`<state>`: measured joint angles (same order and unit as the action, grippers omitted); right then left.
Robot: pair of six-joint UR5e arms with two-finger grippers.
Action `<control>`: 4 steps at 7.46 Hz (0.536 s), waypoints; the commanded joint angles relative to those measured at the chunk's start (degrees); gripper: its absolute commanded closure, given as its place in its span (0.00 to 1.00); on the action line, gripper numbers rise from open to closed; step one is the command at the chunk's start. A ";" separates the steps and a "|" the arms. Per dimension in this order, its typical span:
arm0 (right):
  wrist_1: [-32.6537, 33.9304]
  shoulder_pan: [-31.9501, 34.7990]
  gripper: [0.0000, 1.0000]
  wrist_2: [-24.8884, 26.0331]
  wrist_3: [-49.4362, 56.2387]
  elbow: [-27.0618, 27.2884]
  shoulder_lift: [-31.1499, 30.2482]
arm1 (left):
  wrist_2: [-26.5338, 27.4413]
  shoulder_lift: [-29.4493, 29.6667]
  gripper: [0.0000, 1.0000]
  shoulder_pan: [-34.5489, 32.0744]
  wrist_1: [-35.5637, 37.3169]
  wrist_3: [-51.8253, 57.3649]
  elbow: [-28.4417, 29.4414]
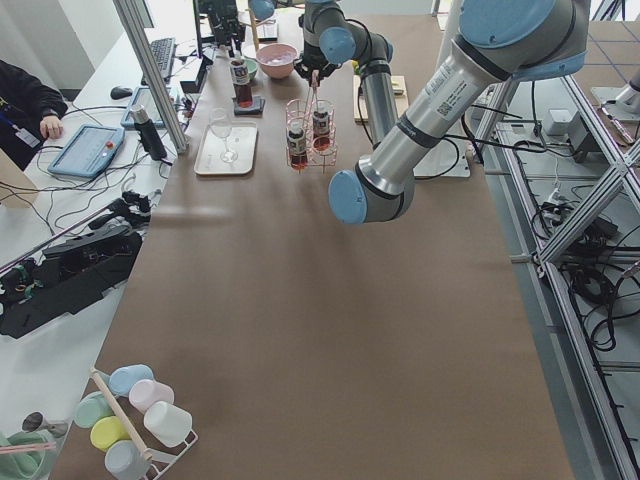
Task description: Take tea from basket to plate
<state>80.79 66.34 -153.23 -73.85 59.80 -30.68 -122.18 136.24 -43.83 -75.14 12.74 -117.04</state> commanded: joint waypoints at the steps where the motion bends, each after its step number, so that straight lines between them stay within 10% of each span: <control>1: -9.46 -2.52 1.00 4.68 0.02 -9.51 4.05 | -0.25 -1.41 1.00 -3.43 -0.10 0.09 -1.09; 4: -15.99 -5.42 1.00 12.07 -0.07 -13.12 5.45 | -5.51 -5.52 1.00 -12.22 -0.01 1.22 -2.05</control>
<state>68.31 62.25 -144.75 -73.90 48.82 -26.23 -125.06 133.89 -50.85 -75.16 12.98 -118.22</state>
